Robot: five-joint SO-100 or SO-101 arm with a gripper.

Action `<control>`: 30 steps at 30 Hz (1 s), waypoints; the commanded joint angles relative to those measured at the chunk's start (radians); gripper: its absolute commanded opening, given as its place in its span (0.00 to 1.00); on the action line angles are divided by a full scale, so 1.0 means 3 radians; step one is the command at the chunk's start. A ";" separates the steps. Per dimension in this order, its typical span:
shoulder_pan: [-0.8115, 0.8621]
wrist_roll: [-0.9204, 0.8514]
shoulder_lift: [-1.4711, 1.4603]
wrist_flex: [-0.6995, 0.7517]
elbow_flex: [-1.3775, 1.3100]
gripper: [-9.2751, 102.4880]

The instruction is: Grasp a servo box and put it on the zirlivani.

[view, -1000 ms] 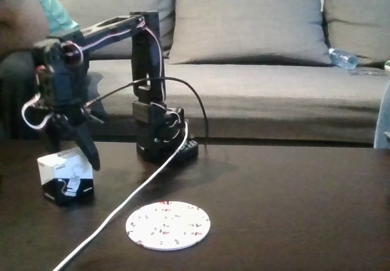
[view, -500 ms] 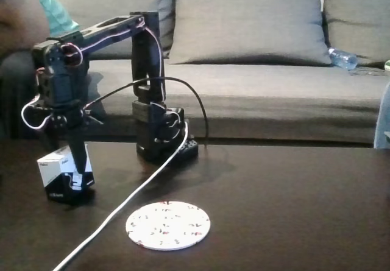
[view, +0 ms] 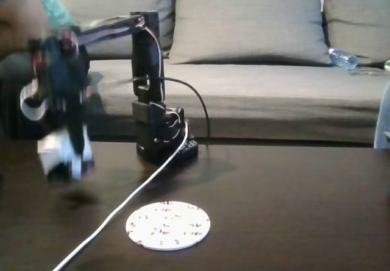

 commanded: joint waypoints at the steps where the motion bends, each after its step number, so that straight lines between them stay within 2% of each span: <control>1: -0.0199 0.0240 0.0358 0.0501 -0.0501 0.18; 6: -0.0813 0.1038 0.0787 0.0511 -0.0389 0.18; 14: -0.2245 0.2843 0.1248 0.0486 -0.0251 0.18; 18: -0.2751 0.3661 0.1381 0.0307 -0.0251 0.18; 23: -0.2869 0.4357 0.1381 -0.0005 -0.0118 0.18; 30: -0.2777 0.4827 0.1386 -0.0741 0.0879 0.18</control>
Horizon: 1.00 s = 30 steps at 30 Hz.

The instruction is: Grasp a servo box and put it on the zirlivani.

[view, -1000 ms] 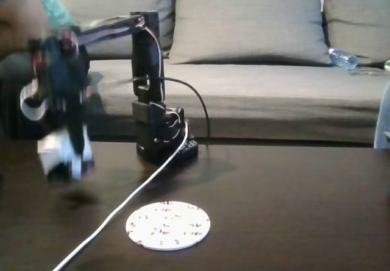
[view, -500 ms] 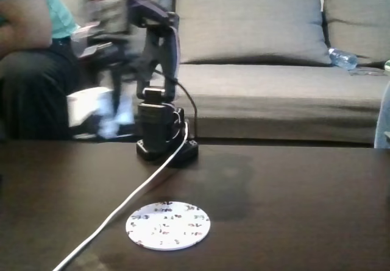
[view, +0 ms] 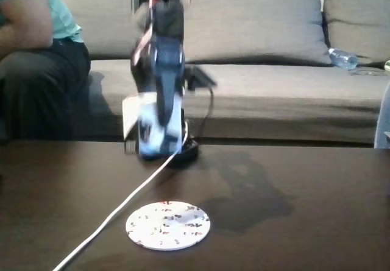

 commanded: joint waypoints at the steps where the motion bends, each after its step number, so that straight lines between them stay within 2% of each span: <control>1: 0.0046 0.0174 0.0102 -0.0358 0.0378 0.18; 7: -0.0097 0.0619 0.0102 -0.0644 0.0741 0.18; 13: -0.0455 0.1202 0.0097 -0.0644 0.0629 0.18; 18: -0.0542 0.1498 0.0046 -0.0629 0.0455 0.18; 30: -0.0123 0.1621 -0.1416 -0.0148 -0.0854 0.18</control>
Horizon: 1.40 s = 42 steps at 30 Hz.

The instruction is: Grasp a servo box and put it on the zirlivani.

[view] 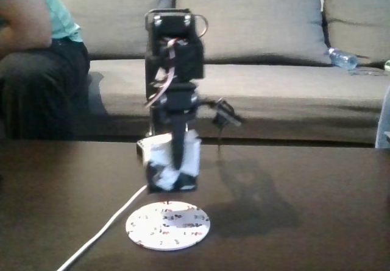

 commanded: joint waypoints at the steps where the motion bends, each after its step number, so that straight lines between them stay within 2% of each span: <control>1: 0.0128 0.0026 -0.0245 0.0061 -0.0419 0.18; 22: 0.0087 0.0118 -0.0675 0.0061 -0.0532 0.18; 24: 0.0082 0.0107 -0.0675 0.0061 -0.0527 0.21; 29: 0.0082 0.0097 -0.0649 0.0061 -0.0522 0.35; 37: 0.0087 -0.0061 -0.0639 0.0092 -0.0506 0.34; 42: 0.0072 -0.0061 -0.0619 0.0383 -0.0793 0.34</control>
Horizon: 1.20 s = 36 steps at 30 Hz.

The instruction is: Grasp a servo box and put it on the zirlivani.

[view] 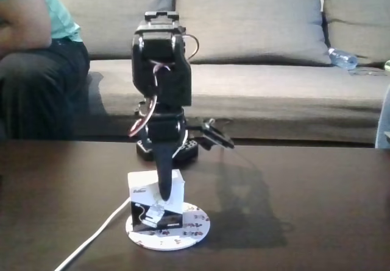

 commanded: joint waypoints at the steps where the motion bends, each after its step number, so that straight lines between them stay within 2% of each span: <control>1: -0.0020 -0.0015 0.0077 0.0230 -0.0409 0.34; 7: -0.0164 0.0020 0.0077 0.0941 -0.1452 0.34; 9: -0.0169 0.0020 0.0107 0.0987 -0.1713 0.34; 13: -0.0123 -0.0026 0.0588 0.0987 -0.1519 0.33; 14: -0.0143 -0.0036 0.0793 0.0982 -0.1386 0.30; 17: -0.0179 -0.0066 0.1473 0.0920 -0.0885 0.10; 18: -0.0179 -0.0066 0.1692 0.0849 -0.0690 0.08; 24: -0.0092 -0.0066 0.2787 0.0210 0.1064 0.09; 31: 0.0194 0.0138 0.3574 -0.1268 0.3564 0.09; 33: 0.0184 0.0205 0.3866 -0.1483 0.4045 0.09; 36: 0.0118 0.0194 0.4392 -0.1498 0.4500 0.09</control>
